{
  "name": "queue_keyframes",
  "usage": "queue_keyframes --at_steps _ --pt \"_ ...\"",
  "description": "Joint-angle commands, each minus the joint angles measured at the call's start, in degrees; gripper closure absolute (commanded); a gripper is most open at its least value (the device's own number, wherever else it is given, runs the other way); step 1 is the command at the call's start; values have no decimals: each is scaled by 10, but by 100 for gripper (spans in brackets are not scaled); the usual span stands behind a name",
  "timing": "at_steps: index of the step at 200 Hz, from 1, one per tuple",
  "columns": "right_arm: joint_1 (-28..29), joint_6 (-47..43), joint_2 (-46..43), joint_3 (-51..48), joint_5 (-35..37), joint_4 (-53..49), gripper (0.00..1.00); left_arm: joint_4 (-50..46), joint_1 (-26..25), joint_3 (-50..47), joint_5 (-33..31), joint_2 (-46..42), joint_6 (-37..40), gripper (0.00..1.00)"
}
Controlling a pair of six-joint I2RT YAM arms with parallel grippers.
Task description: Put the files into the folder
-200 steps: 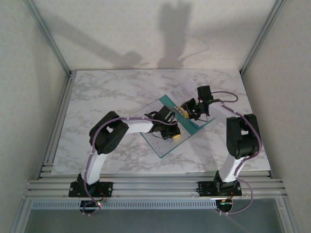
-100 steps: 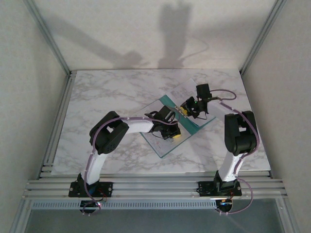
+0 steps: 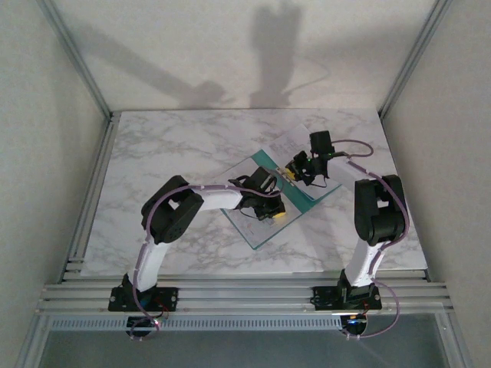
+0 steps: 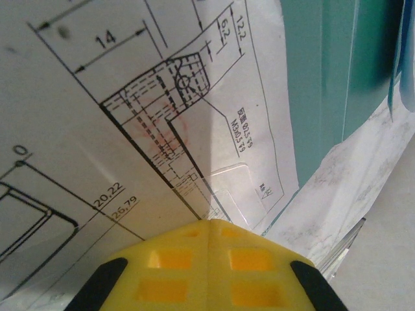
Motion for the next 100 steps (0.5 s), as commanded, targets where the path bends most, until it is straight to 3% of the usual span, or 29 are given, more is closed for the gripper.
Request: queue_keyframes --at_steps 1,100 --pt "-2 2 6 6 -15 -2 86 -37 -4 -10 -12 24 3 95" --pt "2 9 3 0 -13 1 85 -38 -5 -14 -16 20 4 96"
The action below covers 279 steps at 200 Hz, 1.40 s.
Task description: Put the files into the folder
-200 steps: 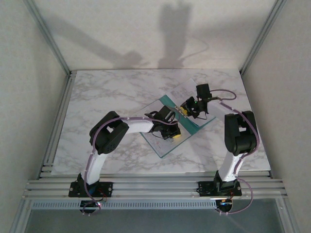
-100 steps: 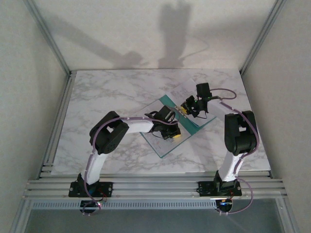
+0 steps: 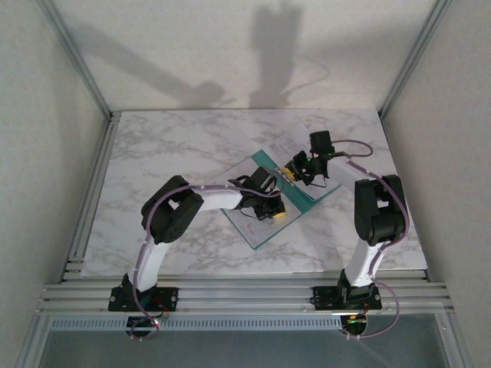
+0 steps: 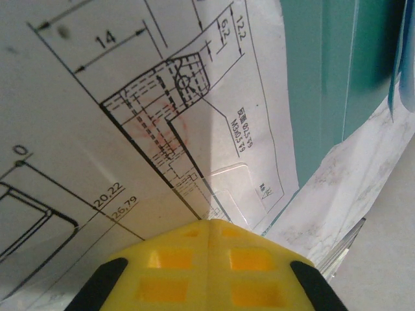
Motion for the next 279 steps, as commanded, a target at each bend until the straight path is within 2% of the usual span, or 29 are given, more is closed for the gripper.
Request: queue_keyframes --at_steps 1,116,191,223,279 --pt "2 5 4 0 -3 -2 85 -38 -5 -14 -15 20 4 96" --pt "4 6 10 -3 -4 -2 86 -39 -5 -12 -16 21 4 96" --pt "3 4 9 -4 1 -10 92 -42 -5 -15 -19 19 4 96" --pt "4 -10 6 -7 9 -24 100 -42 -3 -19 -22 15 2 96" --pt "-6 -59 -15 -52 30 -36 100 -6 8 -67 -20 -6 -29 98"
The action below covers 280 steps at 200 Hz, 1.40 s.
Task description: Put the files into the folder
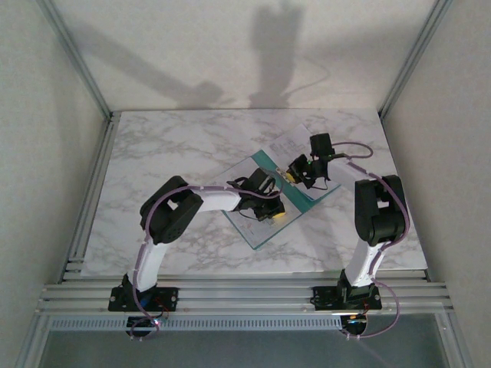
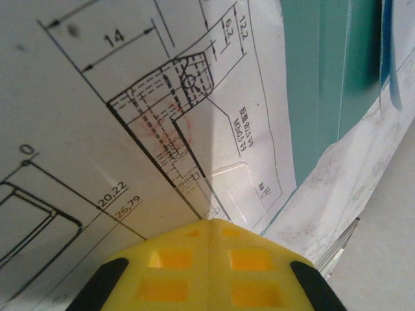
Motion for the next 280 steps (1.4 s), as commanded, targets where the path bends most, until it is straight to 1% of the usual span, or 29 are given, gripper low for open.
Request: queue_keyframes --at_steps 1,26,51,89,119,156,232,280 --pt "-6 -38 -14 -39 27 -17 100 -42 6 -41 -20 1 -20 99" --pt "-12 -54 -24 -78 34 6 100 -34 8 -55 -20 -5 -31 99" --pt "-14 -60 -30 -123 44 51 100 -24 11 -68 -19 -10 -38 99" --pt "-17 -58 -42 -184 78 118 100 -23 10 -73 -18 -14 -41 99" --pt "-21 -45 -44 -211 88 167 100 -24 10 -78 -19 -16 -41 99" --pt "-23 -33 -40 -228 103 200 100 -24 10 -89 -19 -22 -40 99" --pt "-25 -31 -30 -220 128 194 100 -23 11 -107 -22 -33 -40 99" --pt "-25 -37 -17 -203 144 164 100 -22 11 -104 -20 -29 -40 100"
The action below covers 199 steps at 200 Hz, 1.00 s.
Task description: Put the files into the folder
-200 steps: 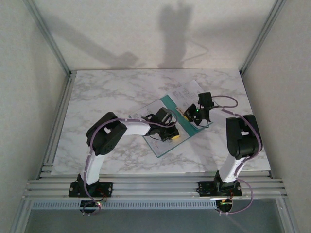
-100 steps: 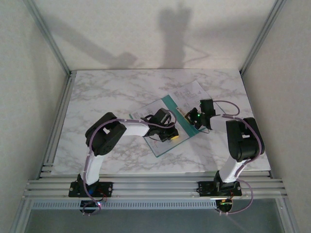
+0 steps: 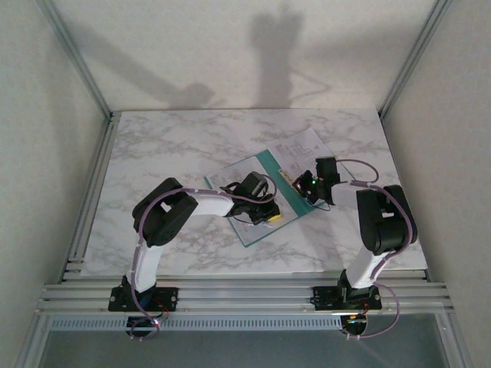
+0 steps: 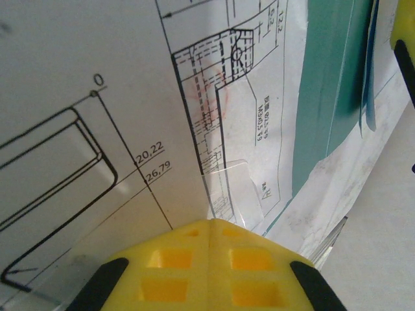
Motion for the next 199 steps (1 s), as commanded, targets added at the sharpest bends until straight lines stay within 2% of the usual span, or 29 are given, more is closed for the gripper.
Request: queue_keyframes --at_steps 1,78,113,199 --pt "-12 -2 34 1 92 -79 100 -86 6 -25 -20 9 -12 100" --pt "-11 -6 52 39 106 -127 100 -85 6 -24 -19 10 -12 100" --pt "2 1 66 63 118 -178 100 -86 7 -20 -19 12 -12 100" --pt "34 15 90 89 145 -227 100 -84 9 -19 -17 14 -11 100"
